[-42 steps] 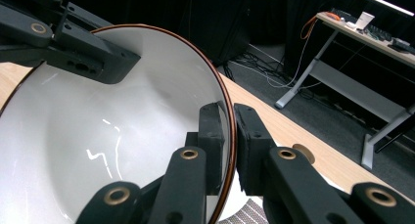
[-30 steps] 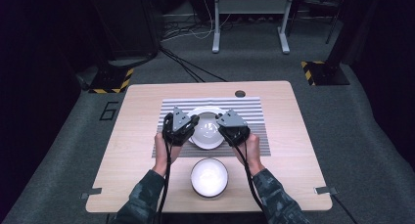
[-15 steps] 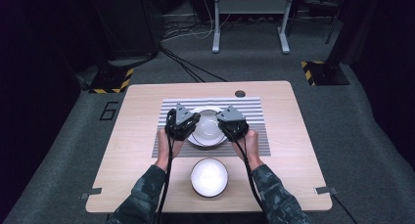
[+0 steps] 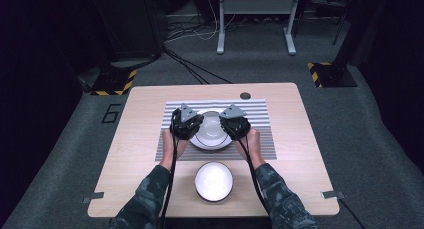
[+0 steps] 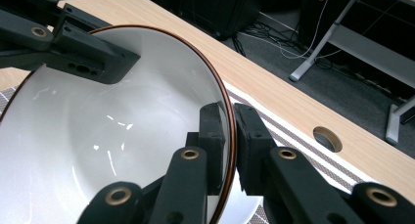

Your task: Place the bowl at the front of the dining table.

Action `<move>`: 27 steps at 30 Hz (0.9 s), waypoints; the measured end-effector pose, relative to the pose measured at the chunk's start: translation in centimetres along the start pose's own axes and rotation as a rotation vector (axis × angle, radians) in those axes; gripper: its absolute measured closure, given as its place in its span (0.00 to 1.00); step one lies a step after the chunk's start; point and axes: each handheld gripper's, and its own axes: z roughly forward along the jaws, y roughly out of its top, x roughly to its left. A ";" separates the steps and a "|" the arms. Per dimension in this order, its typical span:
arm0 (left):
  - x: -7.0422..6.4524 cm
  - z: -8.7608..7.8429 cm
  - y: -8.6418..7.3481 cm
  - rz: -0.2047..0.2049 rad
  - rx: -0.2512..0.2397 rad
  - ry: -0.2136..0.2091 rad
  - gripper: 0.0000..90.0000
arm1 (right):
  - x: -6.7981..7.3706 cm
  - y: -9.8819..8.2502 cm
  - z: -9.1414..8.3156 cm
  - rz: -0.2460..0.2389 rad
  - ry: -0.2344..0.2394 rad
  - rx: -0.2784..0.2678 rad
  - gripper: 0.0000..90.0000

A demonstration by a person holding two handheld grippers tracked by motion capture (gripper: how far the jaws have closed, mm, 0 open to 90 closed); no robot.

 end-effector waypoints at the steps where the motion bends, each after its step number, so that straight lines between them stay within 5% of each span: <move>1: 0.1 0.2 -0.1 -0.003 0.002 0.001 0.92 | 0.0 0.0 0.3 0.002 0.000 0.008 0.92; 27: 1.8 4.3 -2.1 -0.047 0.105 -0.034 0.91 | -0.7 -2.0 4.9 0.105 0.057 0.119 0.92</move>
